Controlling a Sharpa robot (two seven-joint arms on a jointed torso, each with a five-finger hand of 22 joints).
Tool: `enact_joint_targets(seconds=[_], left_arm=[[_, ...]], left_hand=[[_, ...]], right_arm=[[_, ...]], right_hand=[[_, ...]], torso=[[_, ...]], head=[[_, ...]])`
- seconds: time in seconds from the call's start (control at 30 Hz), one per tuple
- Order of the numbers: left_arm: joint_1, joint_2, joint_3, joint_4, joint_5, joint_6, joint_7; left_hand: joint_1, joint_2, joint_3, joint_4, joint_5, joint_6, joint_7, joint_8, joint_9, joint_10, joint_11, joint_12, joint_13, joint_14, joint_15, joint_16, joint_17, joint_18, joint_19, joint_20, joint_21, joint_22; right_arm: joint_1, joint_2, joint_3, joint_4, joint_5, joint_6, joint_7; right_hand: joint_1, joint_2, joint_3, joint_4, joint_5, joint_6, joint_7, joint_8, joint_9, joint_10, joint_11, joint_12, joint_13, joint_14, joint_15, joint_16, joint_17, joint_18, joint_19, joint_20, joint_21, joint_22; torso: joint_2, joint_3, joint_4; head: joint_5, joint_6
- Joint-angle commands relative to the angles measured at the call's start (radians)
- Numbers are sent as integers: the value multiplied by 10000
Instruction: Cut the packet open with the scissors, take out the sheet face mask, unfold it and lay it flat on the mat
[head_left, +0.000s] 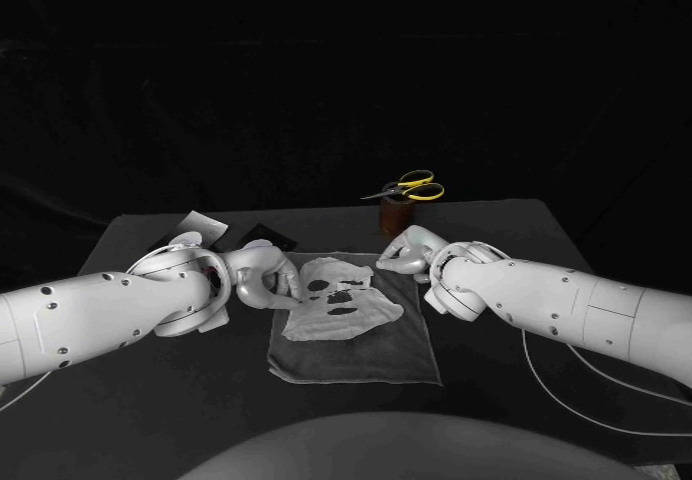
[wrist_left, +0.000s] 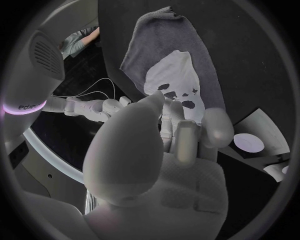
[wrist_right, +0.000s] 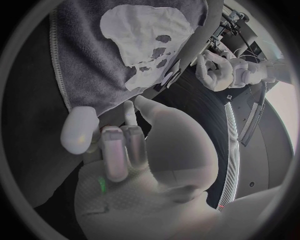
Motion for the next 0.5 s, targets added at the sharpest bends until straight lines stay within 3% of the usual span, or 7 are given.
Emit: enact_joint_targets(seconds=[0.03, 0.17, 0.23, 0.43, 0.5], left_arm=[[-80, 165, 6, -70, -903, -1096, -1073], [-163, 321, 8, -117, -1161, -1116, -1509], [-190, 384, 9, -138, -1308, -1091, -1728], [-245, 508, 10, -181, -1642, -1009, -2297], [-258, 532, 11, -181, -1704, -970, -2421]], left_hand=[[-193, -18, -116, -5, 24, 17, -107, 336, 279, 77, -65, 367, 177, 186, -51, 151, 442, -59, 230, -31, 216, 227], [-404, -173, -344, -4, 23, -150, -118, 689, 581, 52, -69, 668, 320, 276, -64, 230, 590, -96, 340, -57, 349, 362], [-547, -263, -637, -12, 19, -397, -65, 1115, 917, 5, -44, 948, 451, 304, -30, 261, 637, -110, 372, -53, 395, 408], [-634, -123, -1249, 15, 25, -1028, 1, 2253, 1719, 314, 37, 1680, 1299, 420, 21, 381, 856, -152, 500, 7, 580, 601], [-644, -95, -1323, 17, 24, -1081, 9, 2396, 1809, 381, 42, 1764, 1419, 438, 23, 399, 888, -160, 523, 9, 613, 635]], right_arm=[[-23, 133, 10, -170, 92, 636, -166], [-70, 296, 13, -352, 99, 824, -151], [-91, 369, 15, -433, 101, 851, -131], [-127, 530, 35, -660, 93, 807, -73], [-131, 567, 43, -715, 91, 785, -55]], right_hand=[[-96, -12, -100, 11, -37, -86, 21, -73, -17, 944, 92, 85, 2378, 1068, 64, 65, 2573, -173, 42, 10, 42, 1464], [-122, -38, -162, 15, -56, -122, 40, -88, -24, 952, 111, 114, 2403, 1070, 81, 71, 2585, -173, 35, 23, 48, 1462], [-129, -60, -205, 7, -67, -160, 56, -97, -30, 953, 125, 118, 2406, 1072, 93, 75, 2595, -172, 30, 33, 53, 1460], [-143, -96, -311, -12, -129, -279, 101, -110, -38, 953, 166, 127, 2415, 1074, 128, 79, 2603, -171, 15, 61, 61, 1456], [-136, -97, -333, -21, -147, -308, 109, -111, -39, 957, 175, 139, 2425, 1074, 136, 81, 2607, -172, 15, 68, 75, 1458]], torso=[[12, 4, 25], [21, -1, 31], [31, 2, 22], [25, 7, 37], [39, 9, 43]], head=[[31, 1], [44, 1], [56, 1], [51, 1], [64, 1]])
